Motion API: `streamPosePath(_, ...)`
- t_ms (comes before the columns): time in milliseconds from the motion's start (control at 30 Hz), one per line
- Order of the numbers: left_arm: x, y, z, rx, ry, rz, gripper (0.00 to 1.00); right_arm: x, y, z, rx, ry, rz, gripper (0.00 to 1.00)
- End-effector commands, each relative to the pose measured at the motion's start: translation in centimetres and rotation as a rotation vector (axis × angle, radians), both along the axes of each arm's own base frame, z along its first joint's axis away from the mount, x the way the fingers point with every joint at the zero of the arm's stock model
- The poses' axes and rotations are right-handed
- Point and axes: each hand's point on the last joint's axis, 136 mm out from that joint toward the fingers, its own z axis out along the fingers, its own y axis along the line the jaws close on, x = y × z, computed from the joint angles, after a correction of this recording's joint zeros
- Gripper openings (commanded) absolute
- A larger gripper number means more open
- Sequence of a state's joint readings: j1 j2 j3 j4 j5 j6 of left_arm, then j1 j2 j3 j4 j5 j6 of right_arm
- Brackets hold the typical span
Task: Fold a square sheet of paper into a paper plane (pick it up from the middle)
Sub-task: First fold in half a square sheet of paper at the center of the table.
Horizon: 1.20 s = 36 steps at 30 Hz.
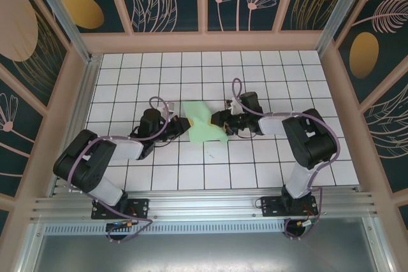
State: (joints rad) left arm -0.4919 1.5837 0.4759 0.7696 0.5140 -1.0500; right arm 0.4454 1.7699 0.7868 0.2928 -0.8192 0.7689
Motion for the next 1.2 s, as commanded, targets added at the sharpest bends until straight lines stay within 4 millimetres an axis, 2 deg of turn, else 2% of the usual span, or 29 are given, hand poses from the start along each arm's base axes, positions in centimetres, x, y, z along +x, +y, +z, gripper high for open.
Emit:
streamPosePath(0, 0.4, -0.6, -0.9, 0.047, 0.008, -0.017, 0.04, 0.4, -0.8, -1.4, -0.059, 0.001, -0.024, 0.55)
streamPosePath(233, 1.0, -0.3, -1.3, 0.107, 0.024, 0.002, 0.05, 0.7, -2.7, -2.4, -0.165, 0.014, -0.075, 0.64)
streamPosePath(400, 1.1, -0.6, -1.2, 0.135, 0.030, -0.011, 0.05, 1.2, -4.0, -1.9, -0.217, -0.027, -0.089, 0.73)
streamPosePath(500, 1.1, -1.3, -1.2, 0.158, 0.035, -0.029, 0.06, 1.4, -4.5, -1.5, -0.254, -0.055, -0.089, 0.74)
streamPosePath(733, 1.3, -3.2, -0.1, 0.166, 0.026, -0.053, 0.06, 2.3, -6.1, 0.1, -0.298, -0.119, -0.123, 0.76)
streamPosePath(967, 1.1, -7.2, 0.8, 0.080, 0.021, -0.066, 0.06, 1.0, -6.2, 0.9, -0.242, -0.115, -0.097, 0.73)
streamPosePath(1033, 1.2, -8.0, -0.4, 0.078, 0.044, -0.058, 0.06, 1.1, -7.0, 1.5, -0.213, -0.120, -0.117, 0.75)
streamPosePath(1167, 1.0, -9.6, -0.5, 0.026, 0.049, -0.058, 0.06, 0.4, -7.9, 1.4, -0.209, -0.128, -0.120, 0.77)
